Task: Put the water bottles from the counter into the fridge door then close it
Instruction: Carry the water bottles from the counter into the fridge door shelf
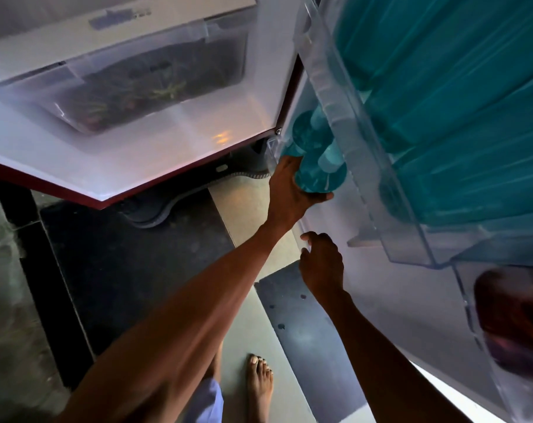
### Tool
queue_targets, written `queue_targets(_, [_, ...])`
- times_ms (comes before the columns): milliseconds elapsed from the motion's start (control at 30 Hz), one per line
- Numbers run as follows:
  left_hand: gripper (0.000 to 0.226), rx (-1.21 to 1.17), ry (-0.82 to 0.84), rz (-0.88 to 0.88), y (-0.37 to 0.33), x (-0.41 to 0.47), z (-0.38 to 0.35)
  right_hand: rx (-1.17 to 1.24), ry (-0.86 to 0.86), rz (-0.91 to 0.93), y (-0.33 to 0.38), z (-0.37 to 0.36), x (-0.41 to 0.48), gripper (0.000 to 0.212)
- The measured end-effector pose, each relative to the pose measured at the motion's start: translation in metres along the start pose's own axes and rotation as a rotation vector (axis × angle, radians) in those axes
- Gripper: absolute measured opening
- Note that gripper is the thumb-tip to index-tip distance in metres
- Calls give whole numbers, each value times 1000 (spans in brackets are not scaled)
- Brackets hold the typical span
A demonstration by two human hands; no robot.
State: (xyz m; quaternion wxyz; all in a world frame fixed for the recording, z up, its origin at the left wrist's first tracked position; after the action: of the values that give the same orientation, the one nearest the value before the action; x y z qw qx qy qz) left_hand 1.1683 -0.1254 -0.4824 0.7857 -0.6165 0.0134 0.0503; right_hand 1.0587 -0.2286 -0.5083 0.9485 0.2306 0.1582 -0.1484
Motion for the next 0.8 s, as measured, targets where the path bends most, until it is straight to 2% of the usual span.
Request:
queue_targets(167, [73, 82, 1, 14, 9, 1, -8, 21, 14, 2, -8, 2, 6, 29])
queue_targets(267, [51, 109, 88, 76, 8, 5, -17, 22, 16, 10, -9, 3, 7, 28])
queue_targets(300, [53, 138, 99, 86, 5, 8, -18, 13, 18, 12, -9, 4, 8, 28])
queue_targets(433, [91, 237, 123, 46, -3, 6, -23, 41, 63, -12, -10, 8, 6, 31])
queue_targets(533, [94, 321, 140, -14, -16, -3, -18, 60, 81, -10, -7, 20, -4, 32])
queue_targets(633, [79, 275, 73, -37, -28, -28, 10, 120, 91, 13, 4, 41, -29, 31])
queue_targets(800, [30, 111, -19, 277, -64, -138, 99, 286, 167, -12, 50, 101, -112, 25])
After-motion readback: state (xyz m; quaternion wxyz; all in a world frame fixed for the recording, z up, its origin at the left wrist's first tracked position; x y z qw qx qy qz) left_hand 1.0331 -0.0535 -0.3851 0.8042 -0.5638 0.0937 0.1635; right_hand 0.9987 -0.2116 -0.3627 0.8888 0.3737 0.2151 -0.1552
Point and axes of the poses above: each hand's wrist, its own x-axis towards the middle knuckle, its own z-axis out of the back of the hand, y = z × x, the point moved 7 cm from there along x, towards the middle knuckle, and after that the axes turned 4 degrees about x, right-handed, at the moved point
